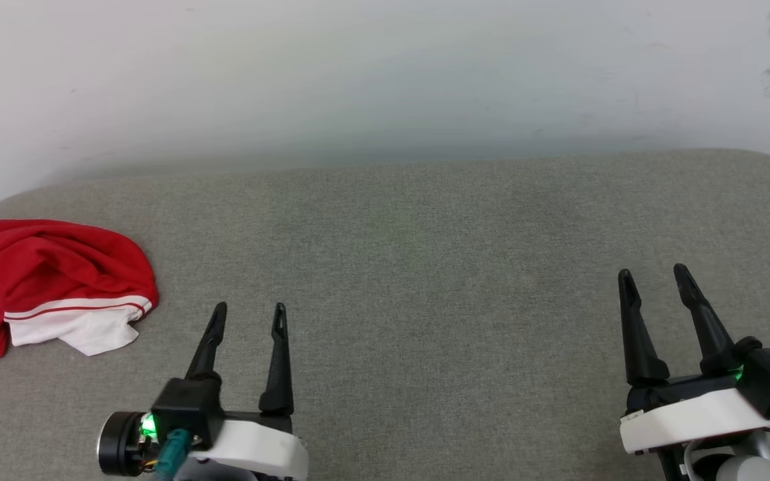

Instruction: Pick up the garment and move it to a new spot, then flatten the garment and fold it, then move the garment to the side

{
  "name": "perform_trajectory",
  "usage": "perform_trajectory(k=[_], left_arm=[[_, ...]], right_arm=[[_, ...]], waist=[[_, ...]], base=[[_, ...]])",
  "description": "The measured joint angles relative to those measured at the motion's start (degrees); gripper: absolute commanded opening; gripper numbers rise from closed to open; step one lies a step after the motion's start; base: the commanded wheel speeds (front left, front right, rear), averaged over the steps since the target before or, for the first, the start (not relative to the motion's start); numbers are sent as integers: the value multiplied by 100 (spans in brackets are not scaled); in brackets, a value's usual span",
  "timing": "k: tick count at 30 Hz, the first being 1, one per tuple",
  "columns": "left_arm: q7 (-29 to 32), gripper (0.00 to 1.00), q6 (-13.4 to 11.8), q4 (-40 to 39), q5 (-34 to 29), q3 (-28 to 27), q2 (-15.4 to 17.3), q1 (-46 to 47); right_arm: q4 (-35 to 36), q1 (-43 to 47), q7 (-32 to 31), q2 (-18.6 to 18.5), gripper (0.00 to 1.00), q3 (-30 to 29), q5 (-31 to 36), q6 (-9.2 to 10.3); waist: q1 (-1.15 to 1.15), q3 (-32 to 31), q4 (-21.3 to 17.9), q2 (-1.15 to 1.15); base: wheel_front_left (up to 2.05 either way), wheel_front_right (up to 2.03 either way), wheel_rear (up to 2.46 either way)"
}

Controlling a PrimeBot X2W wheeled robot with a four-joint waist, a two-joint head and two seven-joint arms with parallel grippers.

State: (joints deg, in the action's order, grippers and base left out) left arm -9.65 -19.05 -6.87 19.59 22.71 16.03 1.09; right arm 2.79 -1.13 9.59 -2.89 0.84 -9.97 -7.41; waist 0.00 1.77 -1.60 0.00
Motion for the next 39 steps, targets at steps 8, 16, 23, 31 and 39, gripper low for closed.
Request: perform_trajectory(k=[8, 16, 23, 31, 39], left_arm=[[-110, 100, -459, -18, -74, 467, 177, 90], [-214, 100, 316, -136, 219, -376, -285, -171], [-289, 100, 1535, 192, -42, -1179, -839, -512], [-374, 100, 2310, 658, -638, -1651, -1174, -673], [-460, 100, 2492, 724, -1124, -1818, -1283, -682]], right_arm=[[34, 30, 107, 0, 100, 12, 331, 0], [-108, 102, 209, 0, 100, -12, 98, -1], [-330, 164, 298, 0, 100, 0, -13, -1], [-391, 178, 377, 0, 100, 30, 253, -9], [-419, 214, 459, -1, 100, 103, 512, -9]], waist=[[0, 26, -10, 0], [1, 65, 9, 0], [0, 48, -1, 0], [0, -7, -28, 0], [0, -30, -40, 0]], base=[[0, 0, 0], [0, 0, 0], [0, 0, 0], [0, 0, 0], [0, 0, 0]])
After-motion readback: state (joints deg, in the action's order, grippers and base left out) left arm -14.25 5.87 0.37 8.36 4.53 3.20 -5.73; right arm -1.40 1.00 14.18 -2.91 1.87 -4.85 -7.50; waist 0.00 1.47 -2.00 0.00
